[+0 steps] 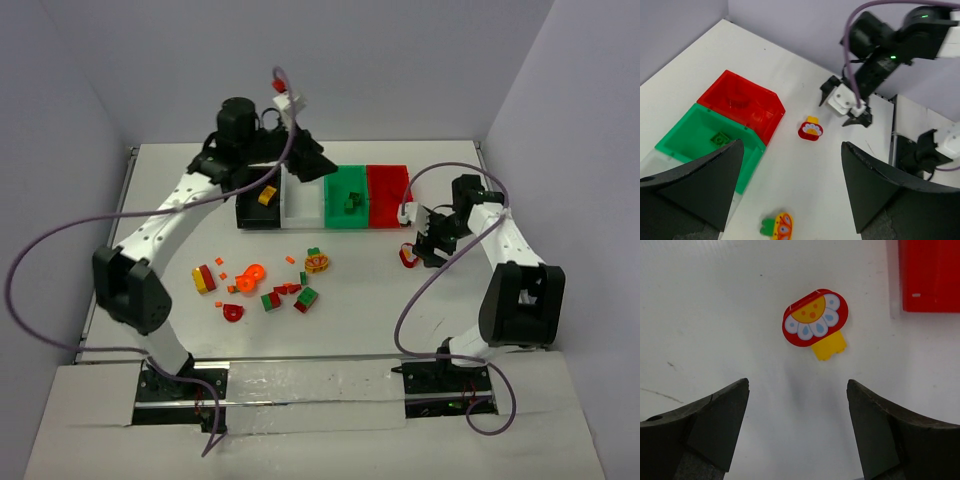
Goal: Sort the legos into containers by color
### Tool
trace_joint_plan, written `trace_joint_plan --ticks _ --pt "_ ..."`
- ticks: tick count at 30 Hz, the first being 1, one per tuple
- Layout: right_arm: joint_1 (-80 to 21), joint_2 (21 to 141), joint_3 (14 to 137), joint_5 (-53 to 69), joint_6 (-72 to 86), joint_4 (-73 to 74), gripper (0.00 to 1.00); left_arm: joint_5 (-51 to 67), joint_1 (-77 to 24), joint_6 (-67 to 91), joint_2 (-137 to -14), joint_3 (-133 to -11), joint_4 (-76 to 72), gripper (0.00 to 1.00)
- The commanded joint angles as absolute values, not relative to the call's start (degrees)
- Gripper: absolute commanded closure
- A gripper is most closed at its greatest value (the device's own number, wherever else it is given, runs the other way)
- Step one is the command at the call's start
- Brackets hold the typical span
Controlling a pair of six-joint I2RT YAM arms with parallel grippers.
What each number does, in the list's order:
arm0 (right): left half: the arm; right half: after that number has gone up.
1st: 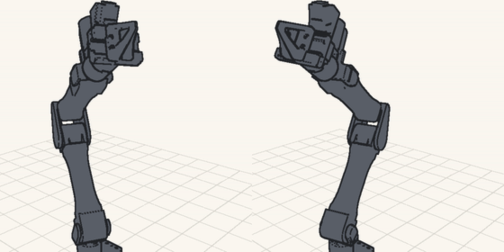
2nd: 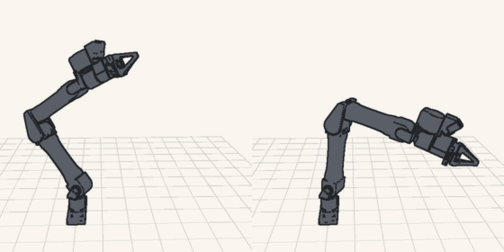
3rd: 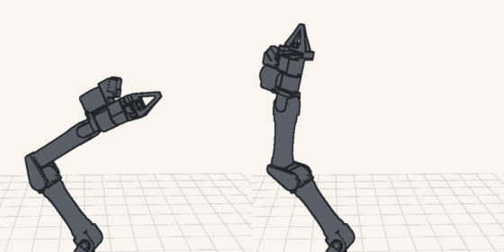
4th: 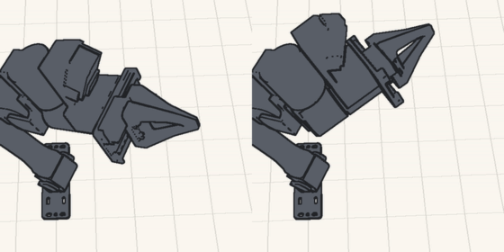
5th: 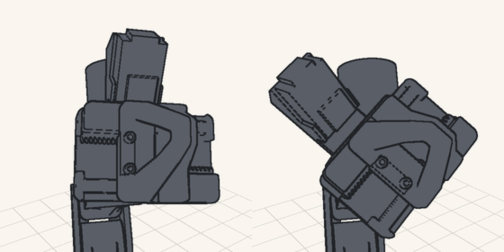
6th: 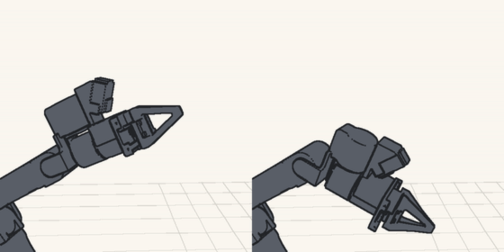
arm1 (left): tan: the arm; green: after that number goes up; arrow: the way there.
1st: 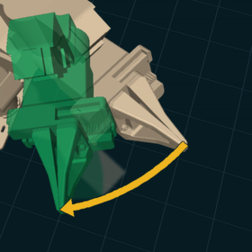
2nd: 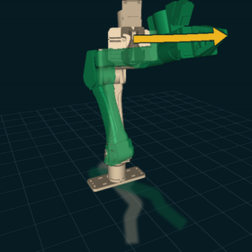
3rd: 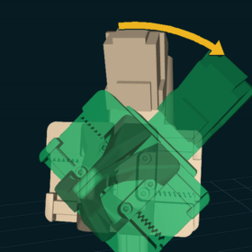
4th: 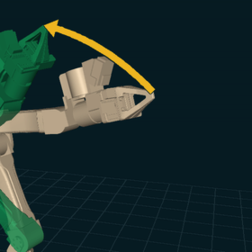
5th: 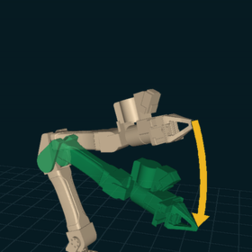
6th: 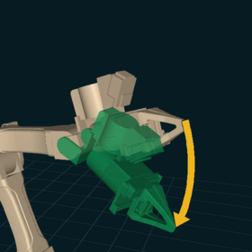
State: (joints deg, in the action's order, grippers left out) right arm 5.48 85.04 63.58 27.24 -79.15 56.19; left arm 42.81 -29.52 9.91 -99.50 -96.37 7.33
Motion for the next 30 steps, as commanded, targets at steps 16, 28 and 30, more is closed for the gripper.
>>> trace_joint_plan --ticks 16,28,30 --pt "2.42 98.14 63.09 23.51 -93.59 44.62 0.15 51.99 -19.79 12.07 -89.11 -84.99 12.17 0.12" --pt "0.26 99.14 61.36 24.18 -92.64 43.86 0.53 50.54 -18.63 11.17 -88.61 -82.73 12.91 0.16" --pt "0.26 98.33 60.86 24.00 -91.96 44.18 0.62 49.78 -18.55 11.16 -87.76 -81.69 12.92 0.18"
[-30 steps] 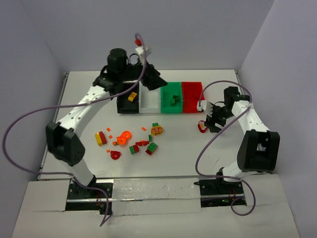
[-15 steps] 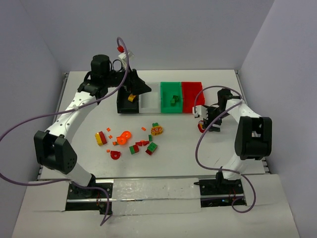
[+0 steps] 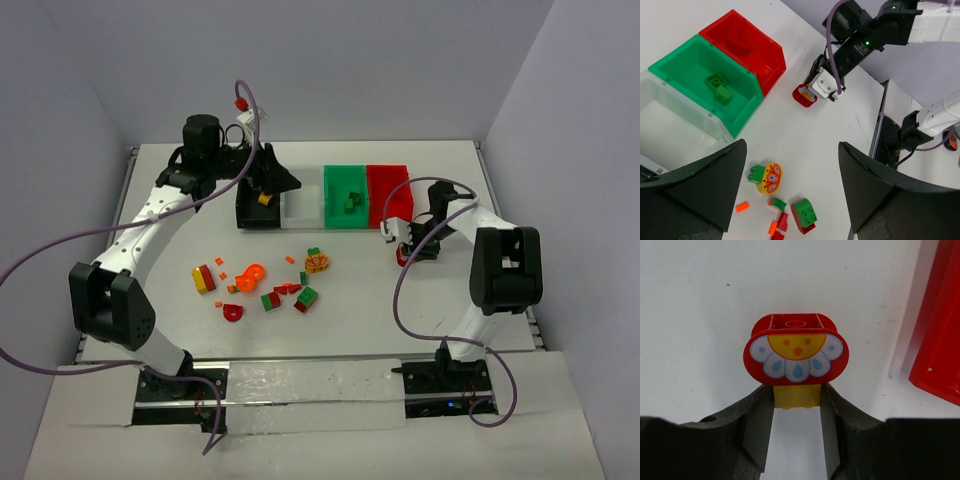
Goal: Sort the legos into containers by color
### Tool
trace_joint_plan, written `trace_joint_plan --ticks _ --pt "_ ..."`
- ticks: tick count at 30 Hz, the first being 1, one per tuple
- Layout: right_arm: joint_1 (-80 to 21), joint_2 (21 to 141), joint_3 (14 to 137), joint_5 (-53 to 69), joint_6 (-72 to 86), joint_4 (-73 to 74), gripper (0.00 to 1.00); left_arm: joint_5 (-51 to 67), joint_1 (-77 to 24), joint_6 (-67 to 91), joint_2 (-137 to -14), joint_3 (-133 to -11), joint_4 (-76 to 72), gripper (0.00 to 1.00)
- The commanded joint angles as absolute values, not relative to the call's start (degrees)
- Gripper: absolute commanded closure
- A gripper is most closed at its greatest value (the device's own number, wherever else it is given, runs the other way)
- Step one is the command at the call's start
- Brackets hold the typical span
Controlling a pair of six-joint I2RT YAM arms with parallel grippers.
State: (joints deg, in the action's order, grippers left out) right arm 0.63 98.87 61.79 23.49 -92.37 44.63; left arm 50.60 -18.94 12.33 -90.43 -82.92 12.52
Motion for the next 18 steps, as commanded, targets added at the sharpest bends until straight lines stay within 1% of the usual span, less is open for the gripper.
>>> trace_joint_plan --ticks 1,3,6,8,10,12,13,15,18 --pt "0.26 97.80 60.59 23.99 -91.55 44.29 0.65 49.44 -18.54 11.16 -87.49 -80.73 12.92 0.19" --pt "0.26 95.51 59.99 24.86 -90.32 45.09 0.70 48.80 -18.46 11.93 -86.31 -78.75 12.07 0.21" --pt "-2.20 90.52 60.09 28.10 -86.37 46.49 0.76 48.93 -18.46 14.64 -83.67 -74.32 9.84 0.23" --pt "-4.97 85.84 60.65 30.50 -81.15 46.70 0.82 49.36 -18.46 16.25 -81.88 -70.51 7.93 0.23" --pt "-9.79 80.08 60.91 31.95 -71.92 44.23 0.87 50.18 -18.50 19.39 -80.08 -65.60 6.04 0.23" --pt "-16.69 76.50 60.91 30.70 -63.94 40.23 0.91 51.49 -18.63 21.34 -78.85 -62.45 4.07 0.22" --pt "-18.55 74.88 61.54 29.53 -60.08 39.16 0.92 51.69 -18.95 22.56 -78.65 -61.20 3.73 0.22" --pt "-26.50 74.14 65.02 26.62 -53.67 38.34 0.95 52.32 -19.67 24.20 -78.57 -59.80 3.59 0.21" --pt "-33.28 75.62 68.71 21.82 -47.94 38.86 1.00 52.91 -21.48 25.66 -78.57 -58.97 2.90 0.18"
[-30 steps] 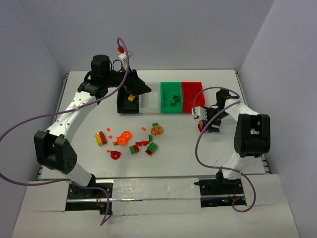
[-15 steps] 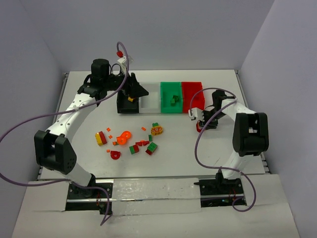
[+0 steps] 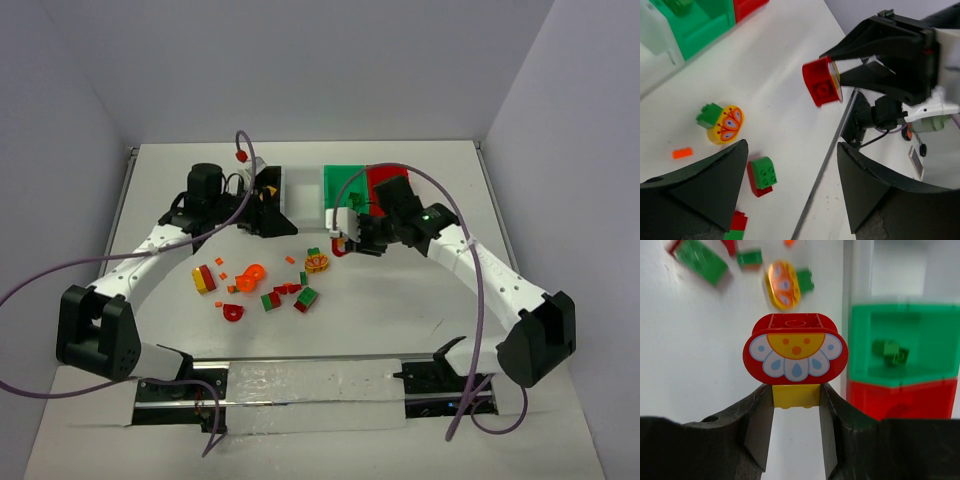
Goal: Sort the legos into containers by color
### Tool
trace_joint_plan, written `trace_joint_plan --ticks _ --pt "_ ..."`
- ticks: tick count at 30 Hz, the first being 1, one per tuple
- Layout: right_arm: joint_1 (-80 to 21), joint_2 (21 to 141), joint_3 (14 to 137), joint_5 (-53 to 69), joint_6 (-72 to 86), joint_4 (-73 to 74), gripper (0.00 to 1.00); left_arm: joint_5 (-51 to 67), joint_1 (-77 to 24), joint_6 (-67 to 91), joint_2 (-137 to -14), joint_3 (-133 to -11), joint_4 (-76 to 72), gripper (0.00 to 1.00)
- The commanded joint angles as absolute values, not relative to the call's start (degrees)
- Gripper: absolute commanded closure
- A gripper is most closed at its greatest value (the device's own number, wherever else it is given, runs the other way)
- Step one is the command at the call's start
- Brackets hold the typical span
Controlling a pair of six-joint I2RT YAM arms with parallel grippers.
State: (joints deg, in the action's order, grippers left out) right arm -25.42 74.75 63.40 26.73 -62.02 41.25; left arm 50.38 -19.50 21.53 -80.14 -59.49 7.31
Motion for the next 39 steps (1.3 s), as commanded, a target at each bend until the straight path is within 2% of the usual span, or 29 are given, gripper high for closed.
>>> trace_joint_plan --ticks 1,9,30,39 --pt "-33.46 76.13 68.83 21.69 -46.97 39.03 1.00 52.99 -22.15 25.67 -78.59 -58.90 2.91 0.18" --pt "-42.97 77.80 73.68 14.30 -41.87 38.94 1.00 54.80 -27.38 27.45 -81.17 -59.96 2.55 0.18" --pt "-47.42 75.81 72.77 9.40 -41.35 37.62 1.00 52.65 -28.74 28.57 -86.49 -62.71 3.73 0.27" --pt "-48.18 75.90 74.48 8.77 -39.80 37.46 1.00 59.36 -28.72 35.06 -88.82 -62.05 -3.69 0.50"
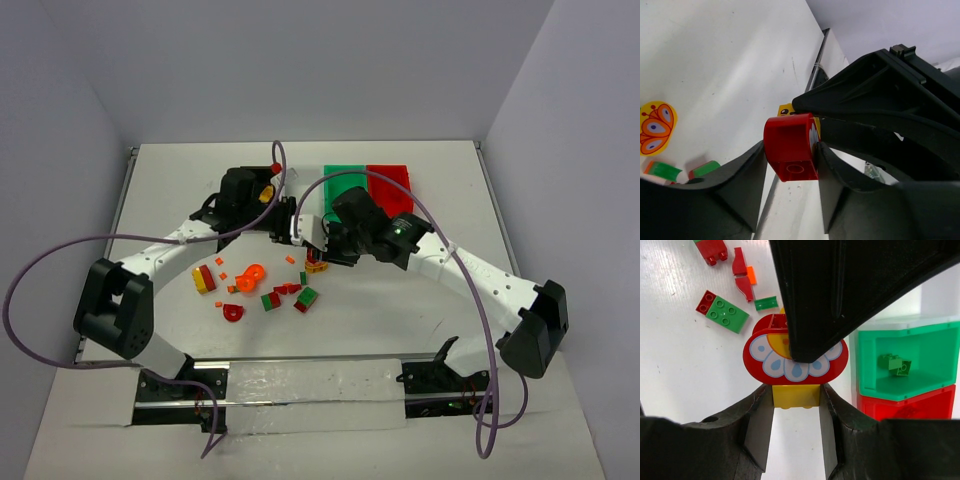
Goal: Sort the legos into containers by color
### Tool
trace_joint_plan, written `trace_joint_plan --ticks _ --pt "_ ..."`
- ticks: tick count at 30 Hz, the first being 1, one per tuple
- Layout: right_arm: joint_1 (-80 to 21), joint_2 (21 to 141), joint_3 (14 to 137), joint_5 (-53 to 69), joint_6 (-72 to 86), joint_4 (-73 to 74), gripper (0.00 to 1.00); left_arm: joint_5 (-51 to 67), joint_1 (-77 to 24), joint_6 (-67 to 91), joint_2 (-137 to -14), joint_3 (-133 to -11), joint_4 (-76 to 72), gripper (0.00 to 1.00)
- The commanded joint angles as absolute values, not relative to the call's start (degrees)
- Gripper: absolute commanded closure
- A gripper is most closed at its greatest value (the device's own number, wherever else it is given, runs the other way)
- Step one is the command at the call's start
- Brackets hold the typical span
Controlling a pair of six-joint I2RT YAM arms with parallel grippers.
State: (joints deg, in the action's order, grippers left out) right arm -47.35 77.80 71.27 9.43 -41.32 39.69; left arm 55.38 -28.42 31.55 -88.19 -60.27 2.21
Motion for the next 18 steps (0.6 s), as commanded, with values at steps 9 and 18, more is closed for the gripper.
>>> trace_joint_plan --ticks 9,18 --pt "-46.13 72.01 67.84 5.15 -41.45 36.21 1.00 60.39 -26.72 34.64 -88.04 -60.09 -4.68 1.00" --pt "-30.38 64.26 58.88 6.99 -44.48 37.16 1.00 55.16 -21.63 25.17 -90.52 -64.21 2.44 1.00"
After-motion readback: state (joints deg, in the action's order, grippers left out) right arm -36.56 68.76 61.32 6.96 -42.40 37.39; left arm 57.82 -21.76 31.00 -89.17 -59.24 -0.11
